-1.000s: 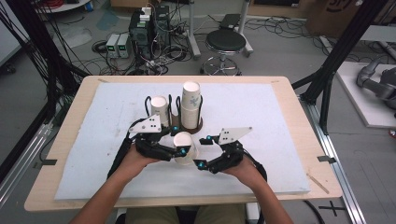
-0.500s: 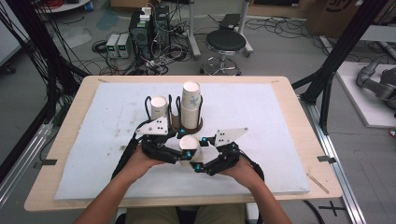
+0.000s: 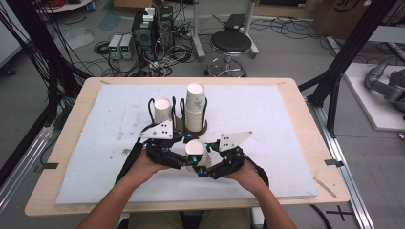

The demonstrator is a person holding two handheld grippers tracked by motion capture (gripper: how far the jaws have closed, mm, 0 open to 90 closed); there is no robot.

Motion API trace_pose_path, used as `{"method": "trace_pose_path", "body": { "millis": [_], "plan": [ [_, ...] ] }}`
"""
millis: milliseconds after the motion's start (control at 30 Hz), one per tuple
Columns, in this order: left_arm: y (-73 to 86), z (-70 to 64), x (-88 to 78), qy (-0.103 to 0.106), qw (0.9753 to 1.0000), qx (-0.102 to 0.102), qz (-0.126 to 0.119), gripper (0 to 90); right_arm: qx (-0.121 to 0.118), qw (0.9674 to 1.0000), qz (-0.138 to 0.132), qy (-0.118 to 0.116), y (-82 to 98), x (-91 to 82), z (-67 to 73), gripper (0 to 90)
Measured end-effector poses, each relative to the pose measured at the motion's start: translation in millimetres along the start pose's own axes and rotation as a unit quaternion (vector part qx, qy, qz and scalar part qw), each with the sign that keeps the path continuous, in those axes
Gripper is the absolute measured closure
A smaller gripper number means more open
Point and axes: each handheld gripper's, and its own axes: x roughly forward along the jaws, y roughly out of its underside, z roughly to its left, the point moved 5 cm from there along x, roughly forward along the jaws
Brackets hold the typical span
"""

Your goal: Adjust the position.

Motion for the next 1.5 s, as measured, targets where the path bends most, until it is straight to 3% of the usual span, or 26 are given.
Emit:
{"method": "trace_pose_path", "body": {
  "millis": [267, 300, 333, 600, 933, 1033, 1200, 1300, 1333, 1400, 1433, 1467, 1500],
  "plan": [
    [5.0, -0.1, 0.2, -0.001, 0.9999, -0.015, 0.009, 34.2, -0.012, 0.9998, 0.018, 0.000, 2.3, 0.7, 0.9, 33.5],
    [5.4, 0.5, 0.2, -0.004, 0.9996, -0.026, 0.010, 27.0, -0.015, 0.9997, 0.020, 0.002, 2.6, 0.9, 0.8, 33.5],
    [5.7, 1.3, 0.1, -0.008, 0.9992, -0.037, 0.013, 14.1, -0.012, 0.9997, 0.024, 0.000, 2.8, 1.3, 1.6, 33.5],
    [4.9, 6.8, -15.3, -0.011, 0.9995, -0.021, 0.020, 14.3, -0.022, 0.9989, 0.041, 0.007, 1.8, -3.6, 1.2, 34.1],
    [2.5, 15.3, -35.4, -0.014, 0.9983, -0.003, 0.057, 14.4, -0.044, 0.9961, 0.074, 0.017, -2.6, -7.1, -6.4, 34.1],
    [0.1, 15.4, -36.7, -0.010, 0.9982, -0.002, 0.059, 14.5, -0.060, 0.9924, 0.106, 0.017, -7.2, -6.6, -7.3, 34.1],
    [-0.3, 15.0, -34.4, -0.002, 0.9977, 0.004, 0.068, 14.6, -0.075, 0.9881, 0.133, 0.015, -14.4, -5.6, -7.7, 34.1],
    [1.6, 14.3, -31.2, 0.000, 0.9972, 0.005, 0.075, 14.6, -0.089, 0.9834, 0.157, 0.018, -20.1, -5.1, -8.6, 34.1],
    [2.0, 14.3, -30.7, 0.000, 0.9969, 0.006, 0.079, 14.6, -0.100, 0.9794, 0.175, 0.016, -24.9, -4.6, -8.6, 34.1],
    [2.4, 13.9, -29.1, 0.001, 0.9968, 0.006, 0.080, 14.7, -0.102, 0.9779, 0.182, 0.014, -26.2, -4.2, -8.4, 34.1],
    [2.8, 13.6, -28.1, 0.002, 0.9967, 0.006, 0.081, 14.9, -0.108, 0.9738, 0.200, 0.014, -29.3, -3.2, -8.3, 34.0],
    [3.1, 13.4, -27.4, 0.003, 0.9965, 0.007, 0.083, 14.9, -0.108, 0.9738, 0.200, 0.014, -29.3, -3.2, -8.3, 34.0],
    [3.6, 12.8, -26.2, 0.005, 0.9965, 0.007, 0.084, 15.3, -0.106, 0.9711, 0.214, 0.009, -31.5, -1.5, -7.8, 33.8]
  ]
}}
